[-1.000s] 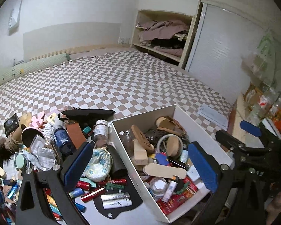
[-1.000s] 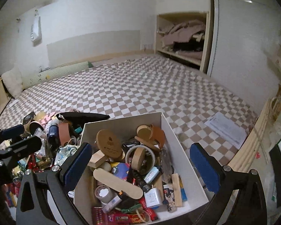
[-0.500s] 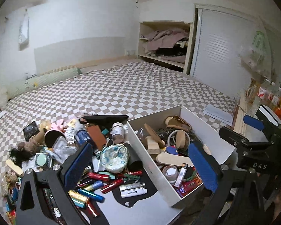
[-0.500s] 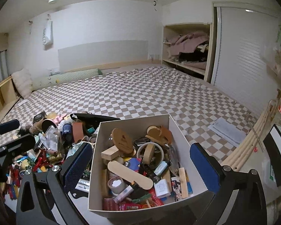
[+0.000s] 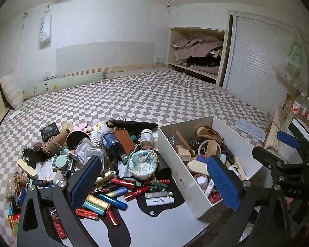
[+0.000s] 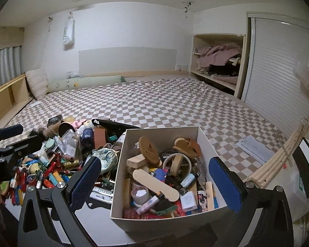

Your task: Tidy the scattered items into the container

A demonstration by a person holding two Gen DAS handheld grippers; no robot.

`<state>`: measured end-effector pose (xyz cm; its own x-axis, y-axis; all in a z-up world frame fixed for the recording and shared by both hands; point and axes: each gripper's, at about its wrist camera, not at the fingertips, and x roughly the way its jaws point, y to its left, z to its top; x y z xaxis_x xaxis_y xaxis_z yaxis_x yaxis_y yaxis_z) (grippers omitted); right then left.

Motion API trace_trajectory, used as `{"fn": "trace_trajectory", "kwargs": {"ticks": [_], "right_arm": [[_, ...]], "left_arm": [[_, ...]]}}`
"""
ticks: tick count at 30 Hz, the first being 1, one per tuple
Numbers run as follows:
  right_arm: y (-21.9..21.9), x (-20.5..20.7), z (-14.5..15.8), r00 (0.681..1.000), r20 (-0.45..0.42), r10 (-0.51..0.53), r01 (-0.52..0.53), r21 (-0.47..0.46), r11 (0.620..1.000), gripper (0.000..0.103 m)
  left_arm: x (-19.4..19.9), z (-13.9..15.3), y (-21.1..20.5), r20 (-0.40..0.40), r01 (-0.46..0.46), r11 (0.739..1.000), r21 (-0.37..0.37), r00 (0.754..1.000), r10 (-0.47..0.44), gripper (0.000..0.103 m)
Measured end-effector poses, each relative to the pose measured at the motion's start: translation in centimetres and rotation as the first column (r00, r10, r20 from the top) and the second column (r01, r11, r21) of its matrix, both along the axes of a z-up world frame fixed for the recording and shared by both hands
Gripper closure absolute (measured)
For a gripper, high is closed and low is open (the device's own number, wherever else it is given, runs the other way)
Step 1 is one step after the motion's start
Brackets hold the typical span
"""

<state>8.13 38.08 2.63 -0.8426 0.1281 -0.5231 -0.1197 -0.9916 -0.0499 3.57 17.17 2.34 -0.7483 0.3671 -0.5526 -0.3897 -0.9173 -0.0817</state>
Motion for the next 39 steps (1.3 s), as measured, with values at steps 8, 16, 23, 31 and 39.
{"fn": "trace_trajectory", "kwargs": {"ticks": [8, 16, 23, 31, 39], "right_arm": [[-1.2, 1.0, -0.1, 0.999, -0.01, 0.033, -0.033, 0.018, 0.999, 0.0], [-1.8, 1.3, -0.4, 0.999, -0.001, 0.046, -0.046, 0.014, 0.999, 0.0], [-1.7, 1.3, -0.5, 0.999, 0.006, 0.043, -0.043, 0.0, 0.999, 0.0], [-2.1, 1.4, -0.4, 0.998, 0.007, 0.055, -0.055, 0.013, 0.998, 0.0], [-2.4, 1.2, -0.5, 0.999, 0.01, 0.053, -0.053, 0.005, 0.999, 0.0]], "left_arm": [[1.5, -0.3, -0.1, -0.038, -0.02, 0.999, -0.048, 0.999, 0.018, 0.0], [2.1, -0.7, -0.8, -0.017, -0.011, 0.999, -0.044, 1.0, 0.01, 0.0], [2.5, -0.9, -1.5, -0.001, -0.015, 0.999, -0.043, 1.0, 0.015, 0.0], [2.4, -1.4, -1.5, 0.019, -0.032, 0.998, -0.063, 0.999, 0.033, 0.0], [2.3, -1.6, -1.3, 0.029, -0.037, 0.997, -0.069, 0.999, 0.039, 0.0]]}}
